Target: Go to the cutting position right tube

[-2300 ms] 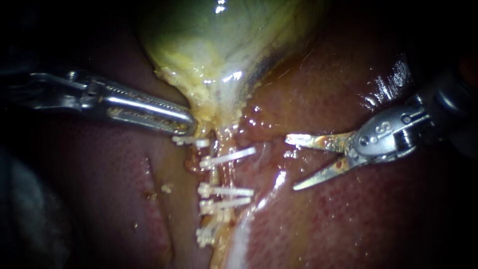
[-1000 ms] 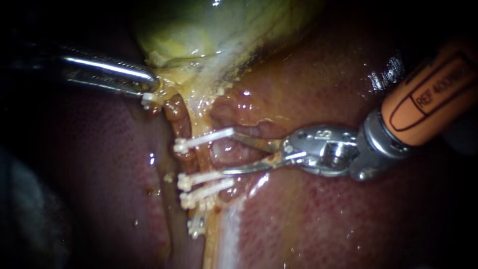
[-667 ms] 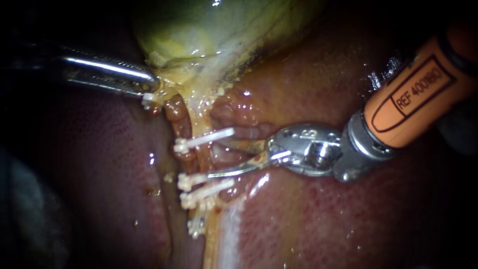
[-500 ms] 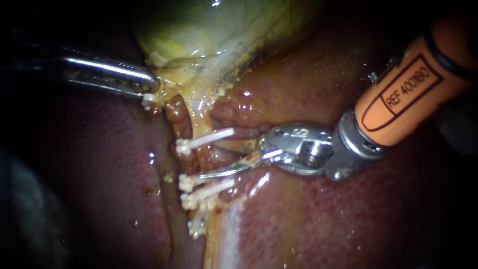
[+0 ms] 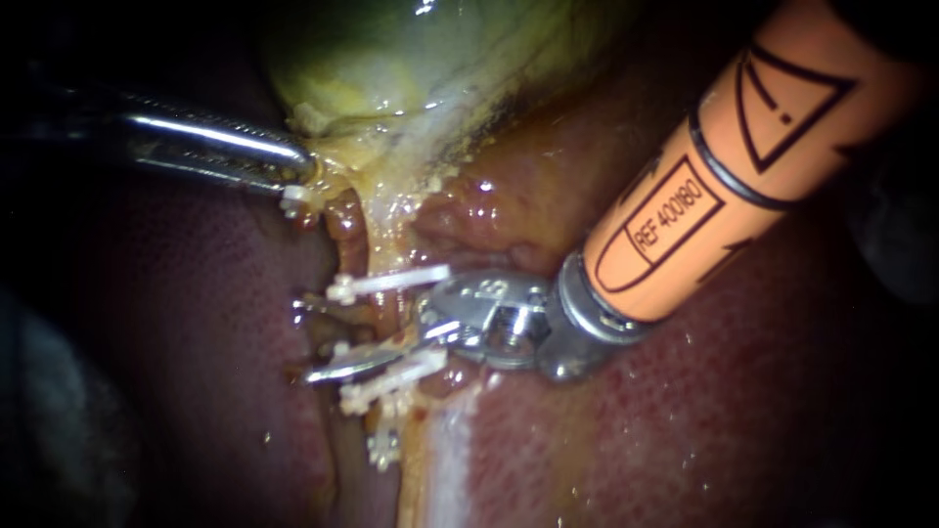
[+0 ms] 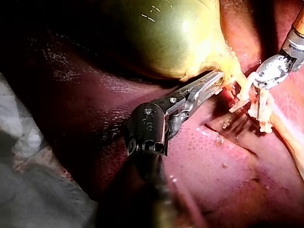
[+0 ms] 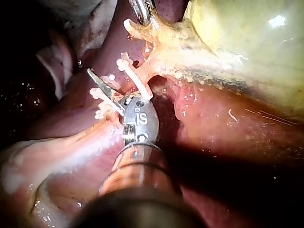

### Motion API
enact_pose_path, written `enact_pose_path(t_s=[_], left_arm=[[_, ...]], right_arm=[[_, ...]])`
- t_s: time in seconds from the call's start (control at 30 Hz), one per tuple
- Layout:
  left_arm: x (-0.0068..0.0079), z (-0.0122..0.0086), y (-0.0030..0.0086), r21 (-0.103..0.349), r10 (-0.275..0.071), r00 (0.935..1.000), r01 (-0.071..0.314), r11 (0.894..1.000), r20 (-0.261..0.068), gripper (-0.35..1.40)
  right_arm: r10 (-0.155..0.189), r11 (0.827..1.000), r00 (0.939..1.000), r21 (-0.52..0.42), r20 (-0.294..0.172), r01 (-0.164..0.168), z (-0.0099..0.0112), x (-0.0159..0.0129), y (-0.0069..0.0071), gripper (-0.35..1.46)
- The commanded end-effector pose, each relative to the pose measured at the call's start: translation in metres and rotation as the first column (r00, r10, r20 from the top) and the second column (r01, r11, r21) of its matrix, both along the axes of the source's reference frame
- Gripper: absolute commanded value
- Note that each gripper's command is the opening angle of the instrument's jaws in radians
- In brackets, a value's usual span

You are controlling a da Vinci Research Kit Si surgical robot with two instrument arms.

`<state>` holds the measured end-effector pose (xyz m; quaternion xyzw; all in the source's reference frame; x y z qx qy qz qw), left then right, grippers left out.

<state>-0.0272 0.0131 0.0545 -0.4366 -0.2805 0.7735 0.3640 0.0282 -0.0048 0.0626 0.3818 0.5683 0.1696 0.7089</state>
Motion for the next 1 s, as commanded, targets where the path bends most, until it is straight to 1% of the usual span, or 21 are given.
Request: enact_pose_path(t_s=[0.03, 0.23, 0.33, 0.43, 0.63, 0.8, 0.9, 1.0], left_arm=[[0.0, 0.0001, 0.0, 0.0, 0.0, 1.0, 0.0, 1.0, 0.0, -0.35], [0.0, 0.0001, 0.0, -0.001, 0.0, 1.0, 0.0, 1.0, -0.001, -0.35], [0.0, 0.0001, 0.0, -0.001, 0.0, 1.0, 0.0, 1.0, -0.001, -0.35], [0.0, 0.0001, 0.0, 0.0, 0.0, 1.0, 0.0, 1.0, -0.001, -0.35], [0.0001, 0.0001, 0.0, 0.001, 0.002, 1.0, -0.002, 1.0, 0.001, -0.35], [0.0001, 0.0001, 0.0, 0.001, 0.003, 1.0, -0.003, 1.0, 0.001, -0.35], [0.0001, 0.0001, 0.0, 0.001, 0.003, 1.0, -0.003, 1.0, 0.001, -0.35], [0.0001, 0.0001, 0.0, 0.001, 0.003, 1.0, -0.003, 1.0, 0.001, -0.35]], right_arm=[[0.007, 1.0, 1.0, 0.004, -0.003, -0.007, -0.0001, 0.0001, 0.0, 1.25], [0.018, 1.0, 0.9997, 0.012, -0.017, -0.017, -0.0008, 0.0003, 0.0003, 1.25], [0.02, 1.0, 0.9995, 0.018, -0.022, -0.02, -0.0016, 0.0002, 0.0004, 1.25], [0.017, 1.0, 0.9995, 0.022, -0.025, -0.017, -0.0026, 0.0, 0.0004, 1.25], [0.015, 0.999, 0.9994, 0.048, -0.032, -0.014, -0.0052, -0.0006, -0.0003, 1.22], [0.018, 0.998, 0.9986, 0.066, -0.05, -0.015, -0.0073, -0.0006, -0.0005, 1.22], [0.022, 0.997, 0.998, 0.071, -0.059, -0.018, -0.0081, -0.0006, -0.0005, 1.22], [0.021, 0.997, 0.998, 0.073, -0.059, -0.017, -0.0083, -0.0006, -0.0004, 1.22]])
